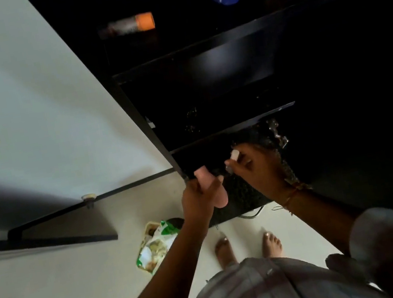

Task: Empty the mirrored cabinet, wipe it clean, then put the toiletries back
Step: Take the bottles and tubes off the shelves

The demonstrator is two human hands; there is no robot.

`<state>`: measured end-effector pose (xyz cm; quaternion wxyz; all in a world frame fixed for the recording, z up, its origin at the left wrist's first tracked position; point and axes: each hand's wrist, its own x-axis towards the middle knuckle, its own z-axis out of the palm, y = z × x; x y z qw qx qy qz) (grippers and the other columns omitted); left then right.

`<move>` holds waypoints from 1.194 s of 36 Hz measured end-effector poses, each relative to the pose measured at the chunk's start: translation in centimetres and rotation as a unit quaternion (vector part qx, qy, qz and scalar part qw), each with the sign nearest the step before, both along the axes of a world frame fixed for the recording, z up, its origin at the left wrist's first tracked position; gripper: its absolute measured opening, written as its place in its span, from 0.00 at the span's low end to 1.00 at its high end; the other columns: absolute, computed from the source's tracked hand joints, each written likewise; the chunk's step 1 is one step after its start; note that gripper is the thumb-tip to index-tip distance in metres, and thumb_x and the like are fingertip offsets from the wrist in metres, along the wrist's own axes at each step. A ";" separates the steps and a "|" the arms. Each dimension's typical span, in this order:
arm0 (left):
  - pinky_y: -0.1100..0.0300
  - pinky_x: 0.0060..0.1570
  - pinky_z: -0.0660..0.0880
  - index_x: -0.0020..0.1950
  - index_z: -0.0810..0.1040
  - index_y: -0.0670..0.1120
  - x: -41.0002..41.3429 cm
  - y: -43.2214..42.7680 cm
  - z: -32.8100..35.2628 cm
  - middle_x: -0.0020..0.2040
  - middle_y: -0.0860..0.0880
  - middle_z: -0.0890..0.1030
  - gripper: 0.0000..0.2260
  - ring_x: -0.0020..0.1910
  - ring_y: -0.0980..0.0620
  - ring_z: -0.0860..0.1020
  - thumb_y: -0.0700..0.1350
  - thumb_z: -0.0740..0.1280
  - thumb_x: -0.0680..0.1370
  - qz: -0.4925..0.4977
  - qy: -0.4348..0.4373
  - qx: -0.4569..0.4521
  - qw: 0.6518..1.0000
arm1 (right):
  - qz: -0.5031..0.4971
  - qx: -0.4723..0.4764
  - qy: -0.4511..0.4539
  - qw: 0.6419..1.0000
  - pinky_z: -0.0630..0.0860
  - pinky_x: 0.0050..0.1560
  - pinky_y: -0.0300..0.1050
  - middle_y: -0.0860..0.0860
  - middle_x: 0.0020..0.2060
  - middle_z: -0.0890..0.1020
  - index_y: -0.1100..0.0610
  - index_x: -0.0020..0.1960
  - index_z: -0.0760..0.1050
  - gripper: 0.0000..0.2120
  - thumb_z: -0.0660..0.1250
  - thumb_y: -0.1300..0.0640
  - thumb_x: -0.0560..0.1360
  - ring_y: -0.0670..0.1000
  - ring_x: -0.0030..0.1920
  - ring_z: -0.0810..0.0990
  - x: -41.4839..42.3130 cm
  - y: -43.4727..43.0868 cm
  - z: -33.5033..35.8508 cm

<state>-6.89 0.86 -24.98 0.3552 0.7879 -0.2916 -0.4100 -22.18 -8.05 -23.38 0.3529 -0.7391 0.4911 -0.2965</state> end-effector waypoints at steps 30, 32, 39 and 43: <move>0.56 0.46 0.71 0.57 0.75 0.43 3.0 -3.6 -15.1 0.53 0.43 0.81 0.17 0.52 0.45 0.78 0.54 0.68 0.76 0.085 -0.061 0.167 0.980 | 0.167 0.128 0.176 0.962 0.76 0.54 0.57 0.61 0.47 0.83 0.63 0.51 0.82 0.08 0.67 0.62 0.75 0.60 0.50 0.80 7.2 -1.5 -15.5; 0.58 0.44 0.69 0.56 0.77 0.42 3.2 -4.0 -14.9 0.53 0.44 0.82 0.15 0.50 0.47 0.79 0.53 0.66 0.78 0.080 -0.076 0.162 0.981 | 0.172 0.124 0.168 0.963 0.77 0.50 0.56 0.59 0.45 0.83 0.61 0.49 0.83 0.06 0.68 0.62 0.74 0.58 0.47 0.80 7.6 -1.6 -15.5; 0.59 0.43 0.68 0.55 0.79 0.41 3.4 -4.6 -14.9 0.52 0.43 0.82 0.14 0.50 0.46 0.80 0.52 0.65 0.78 0.068 -0.112 0.161 0.978 | 0.168 0.123 0.165 0.964 0.78 0.44 0.55 0.57 0.40 0.82 0.60 0.45 0.82 0.04 0.69 0.61 0.73 0.56 0.43 0.80 7.9 -2.0 -16.2; 0.57 0.49 0.74 0.57 0.79 0.41 3.4 -4.3 -15.2 0.54 0.42 0.82 0.14 0.53 0.45 0.80 0.49 0.68 0.77 0.054 -0.126 0.173 0.975 | 0.170 0.139 0.152 0.964 0.78 0.47 0.56 0.57 0.41 0.82 0.61 0.45 0.81 0.04 0.69 0.61 0.73 0.56 0.44 0.80 7.8 -2.0 -16.4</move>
